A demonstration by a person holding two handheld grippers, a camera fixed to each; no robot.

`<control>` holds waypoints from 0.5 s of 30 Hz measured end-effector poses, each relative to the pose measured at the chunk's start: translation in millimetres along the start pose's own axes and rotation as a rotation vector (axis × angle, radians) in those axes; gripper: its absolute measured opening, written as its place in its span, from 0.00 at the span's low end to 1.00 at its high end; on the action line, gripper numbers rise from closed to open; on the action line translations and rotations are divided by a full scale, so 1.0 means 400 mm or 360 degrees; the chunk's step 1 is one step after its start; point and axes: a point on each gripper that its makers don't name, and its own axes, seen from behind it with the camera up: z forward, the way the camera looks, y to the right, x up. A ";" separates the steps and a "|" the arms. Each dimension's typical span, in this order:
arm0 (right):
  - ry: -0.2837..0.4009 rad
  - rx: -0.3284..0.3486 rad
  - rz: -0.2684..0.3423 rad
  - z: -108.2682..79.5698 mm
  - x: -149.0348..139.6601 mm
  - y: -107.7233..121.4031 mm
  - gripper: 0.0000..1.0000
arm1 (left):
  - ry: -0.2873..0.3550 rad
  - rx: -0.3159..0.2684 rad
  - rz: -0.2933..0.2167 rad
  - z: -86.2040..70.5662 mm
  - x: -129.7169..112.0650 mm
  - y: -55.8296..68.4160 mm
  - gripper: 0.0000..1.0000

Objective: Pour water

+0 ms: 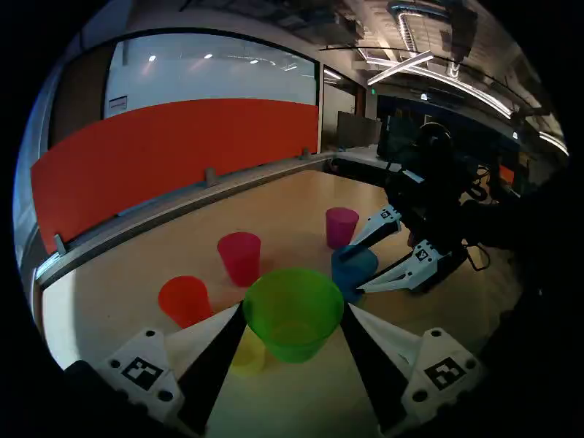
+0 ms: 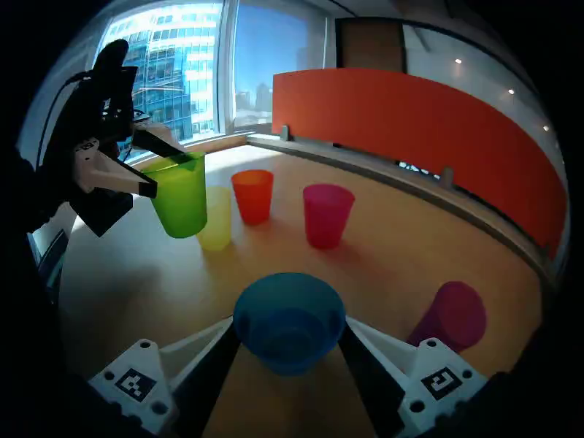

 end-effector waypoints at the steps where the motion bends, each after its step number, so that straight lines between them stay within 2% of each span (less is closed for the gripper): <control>1: 0.0007 -0.0002 -0.0002 -0.004 0.006 -0.001 0.90 | 0.0007 0.0002 -0.0002 -0.004 0.002 0.000 0.89; 15: 0.0196 -0.0030 -0.0063 -0.104 0.152 -0.048 0.90 | 0.0160 0.0024 0.0000 -0.095 0.065 0.030 0.89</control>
